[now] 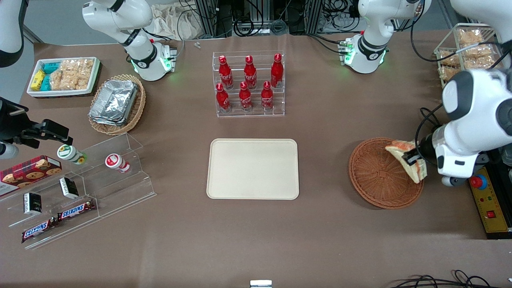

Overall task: Place sandwich from basket to tray
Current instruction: 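Lift the sandwich out of the basket and carry it toward the tray, then lower the held sandwich onto the cream tray and open the left gripper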

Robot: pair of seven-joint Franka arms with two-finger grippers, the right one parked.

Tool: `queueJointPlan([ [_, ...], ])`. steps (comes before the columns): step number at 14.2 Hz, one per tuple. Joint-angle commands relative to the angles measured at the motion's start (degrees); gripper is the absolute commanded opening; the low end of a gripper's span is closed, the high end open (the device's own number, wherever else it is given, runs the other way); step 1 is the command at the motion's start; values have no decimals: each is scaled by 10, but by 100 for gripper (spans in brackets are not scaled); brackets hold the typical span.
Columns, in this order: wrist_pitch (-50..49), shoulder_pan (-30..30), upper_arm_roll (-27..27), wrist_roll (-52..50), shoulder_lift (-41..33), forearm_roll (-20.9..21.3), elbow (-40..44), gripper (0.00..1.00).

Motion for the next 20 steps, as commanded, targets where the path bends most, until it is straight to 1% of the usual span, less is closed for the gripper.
queueJointPlan([
  [1,-133,-19,-40,18,14,16,126,0],
  [2,-164,-20,-66,20,12,13,140,0],
  [4,-168,-21,-134,7,8,12,140,0],
  [6,-142,-24,-188,0,9,6,130,0],
  [7,-120,-24,-198,-8,12,-10,122,0],
  [8,-97,-31,-203,-16,18,-23,111,0],
  [11,2,-73,-208,-13,39,-19,58,0],
  [13,45,-98,-208,-25,83,-18,51,0],
  [15,75,-107,-208,-40,136,-12,58,0],
  [17,137,-121,-208,-43,190,-6,60,0],
  [18,152,-129,-206,-56,216,10,61,0],
  [19,164,-131,-206,-75,238,40,64,0],
  [20,181,-133,-206,-99,257,62,68,0],
])
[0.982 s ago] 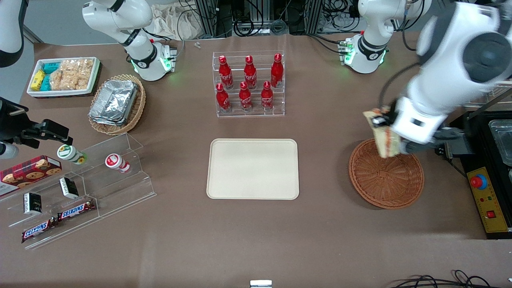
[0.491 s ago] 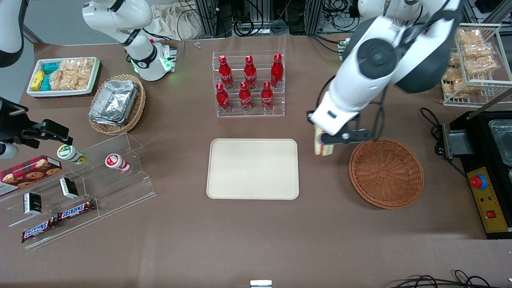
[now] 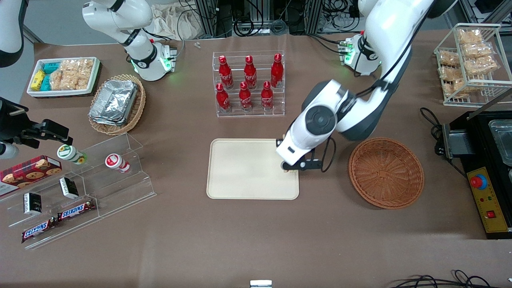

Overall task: Place sandwich from basket to tray
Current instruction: 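Lower the held sandwich onto the cream tray and open the left gripper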

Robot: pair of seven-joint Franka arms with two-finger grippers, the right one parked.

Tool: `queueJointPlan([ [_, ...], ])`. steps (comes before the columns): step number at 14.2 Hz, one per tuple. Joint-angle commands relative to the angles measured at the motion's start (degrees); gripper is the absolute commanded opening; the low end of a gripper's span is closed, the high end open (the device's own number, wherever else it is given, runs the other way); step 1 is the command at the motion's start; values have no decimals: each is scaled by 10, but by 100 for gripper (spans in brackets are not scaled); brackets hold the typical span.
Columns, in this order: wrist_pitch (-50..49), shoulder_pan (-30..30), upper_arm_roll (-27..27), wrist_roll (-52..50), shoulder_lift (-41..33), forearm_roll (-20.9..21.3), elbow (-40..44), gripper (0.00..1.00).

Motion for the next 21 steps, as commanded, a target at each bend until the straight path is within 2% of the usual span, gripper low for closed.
queueJointPlan([
  [1,33,-15,3,-59,53,47,28,0],
  [5,84,-27,3,-62,86,54,28,0],
  [8,100,-28,3,-65,106,89,28,1],
  [9,100,-28,3,-64,109,89,28,9],
  [10,100,-28,3,-64,110,89,28,28],
  [12,100,-28,3,-62,110,90,29,100],
  [15,95,-25,3,-64,100,105,37,100],
  [17,90,-22,3,-68,76,96,37,100],
  [21,-7,-15,4,-77,-2,95,55,100],
])
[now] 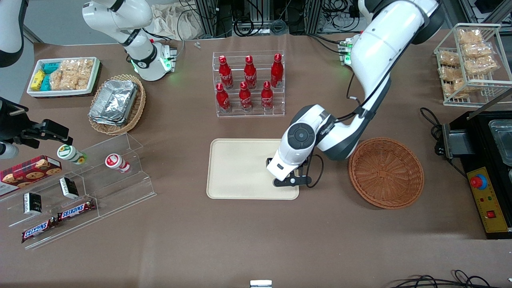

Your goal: Place sandwich from basket to tray

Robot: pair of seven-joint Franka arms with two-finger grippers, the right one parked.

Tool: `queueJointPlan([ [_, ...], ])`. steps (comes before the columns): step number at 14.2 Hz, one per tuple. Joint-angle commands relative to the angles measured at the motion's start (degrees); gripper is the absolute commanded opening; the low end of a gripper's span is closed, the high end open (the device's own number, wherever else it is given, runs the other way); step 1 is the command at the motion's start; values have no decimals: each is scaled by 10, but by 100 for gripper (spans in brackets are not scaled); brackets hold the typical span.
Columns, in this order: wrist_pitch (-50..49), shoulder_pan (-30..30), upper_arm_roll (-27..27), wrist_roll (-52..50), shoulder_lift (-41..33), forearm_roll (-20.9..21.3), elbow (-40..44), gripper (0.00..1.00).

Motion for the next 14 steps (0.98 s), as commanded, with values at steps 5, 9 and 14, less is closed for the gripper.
queueJointPlan([
  [5,-165,83,3,11,-175,-86,-2,100],
  [9,-233,156,2,71,-235,-104,-10,100],
  [14,-272,170,104,262,-326,-152,-70,100],
])
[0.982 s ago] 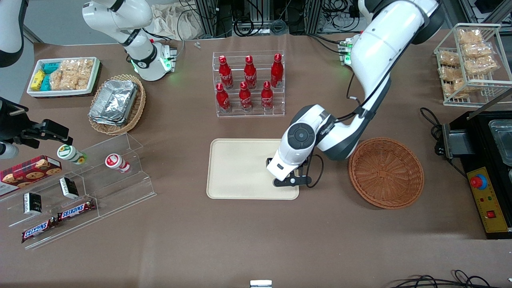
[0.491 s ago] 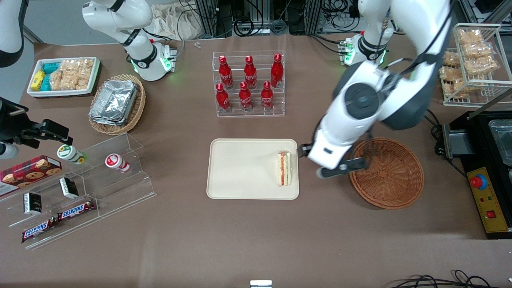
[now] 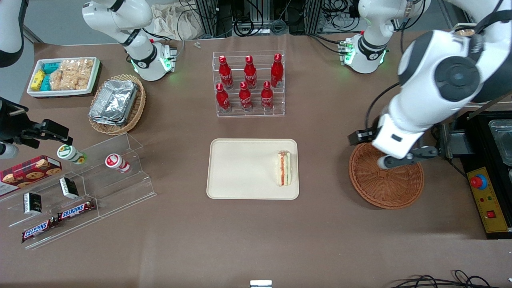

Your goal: Place sandwich from basket to tray

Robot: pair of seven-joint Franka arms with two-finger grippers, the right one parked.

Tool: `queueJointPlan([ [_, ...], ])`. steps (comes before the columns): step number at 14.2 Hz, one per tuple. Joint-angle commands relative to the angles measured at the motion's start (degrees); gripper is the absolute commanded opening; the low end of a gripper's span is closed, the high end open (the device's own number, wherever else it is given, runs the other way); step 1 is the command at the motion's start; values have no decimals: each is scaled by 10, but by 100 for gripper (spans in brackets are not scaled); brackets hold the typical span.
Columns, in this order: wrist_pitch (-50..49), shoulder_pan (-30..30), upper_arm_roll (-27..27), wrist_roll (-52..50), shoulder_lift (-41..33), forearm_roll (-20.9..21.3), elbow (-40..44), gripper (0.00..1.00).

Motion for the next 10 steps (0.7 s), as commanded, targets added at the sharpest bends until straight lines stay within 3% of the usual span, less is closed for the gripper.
queueJointPlan([
  [1,4,-40,125,154,-106,-55,-99,100],
  [2,10,-46,157,203,-139,-57,-136,100],
  [5,13,-35,170,300,-170,-42,-177,100],
  [10,-2,-37,167,337,-133,-28,-116,100],
])
